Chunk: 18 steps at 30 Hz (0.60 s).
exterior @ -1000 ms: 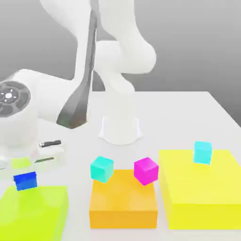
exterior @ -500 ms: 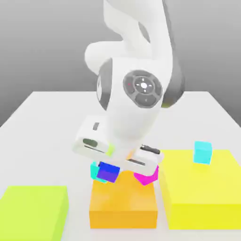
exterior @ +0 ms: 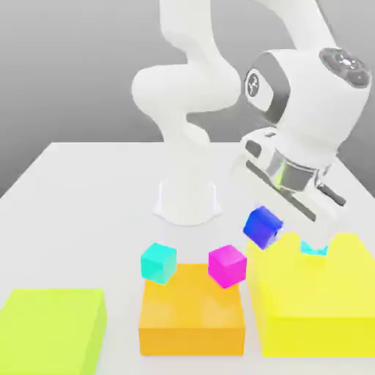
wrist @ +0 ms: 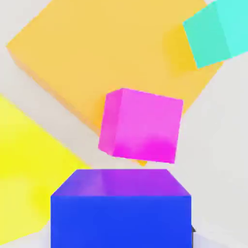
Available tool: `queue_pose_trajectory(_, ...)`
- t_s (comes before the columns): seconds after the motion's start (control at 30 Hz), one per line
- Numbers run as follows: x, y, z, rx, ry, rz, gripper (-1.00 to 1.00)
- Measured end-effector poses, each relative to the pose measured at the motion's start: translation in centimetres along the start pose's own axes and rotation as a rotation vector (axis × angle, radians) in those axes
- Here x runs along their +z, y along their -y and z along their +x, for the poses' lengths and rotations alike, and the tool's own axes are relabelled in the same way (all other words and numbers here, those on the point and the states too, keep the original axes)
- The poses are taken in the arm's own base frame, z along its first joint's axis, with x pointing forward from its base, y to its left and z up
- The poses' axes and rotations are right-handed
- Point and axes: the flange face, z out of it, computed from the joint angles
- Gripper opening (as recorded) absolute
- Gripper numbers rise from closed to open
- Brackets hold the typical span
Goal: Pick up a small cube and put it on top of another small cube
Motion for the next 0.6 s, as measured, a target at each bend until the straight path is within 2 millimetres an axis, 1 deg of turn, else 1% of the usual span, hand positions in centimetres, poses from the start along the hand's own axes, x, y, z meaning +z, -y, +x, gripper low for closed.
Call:
queue_pose_trajectory(0.13,-1.6,-3.6,-2.1,0.179,0.080,0.061,-1.00)
queue_pose_trajectory(0.27,-3.4,-7.4,-3.8,0.351,0.193,0.108,-1.00)
queue_pose_trajectory(0.3,-3.2,-7.8,-4.1,0.375,0.210,0.115,-1.00)
queue_pose_trajectory(0.33,-2.6,-7.8,-4.3,0.387,0.217,0.119,-1.00)
queue_pose_trajectory(0.47,1.2,-7.4,-5.2,0.398,0.225,0.121,-1.00)
queue_pose_trajectory(0.5,2.0,-7.4,-5.4,0.397,0.228,0.121,1.00)
queue_pose_trajectory(0.6,2.0,-7.4,-5.4,0.397,0.228,0.121,1.00)
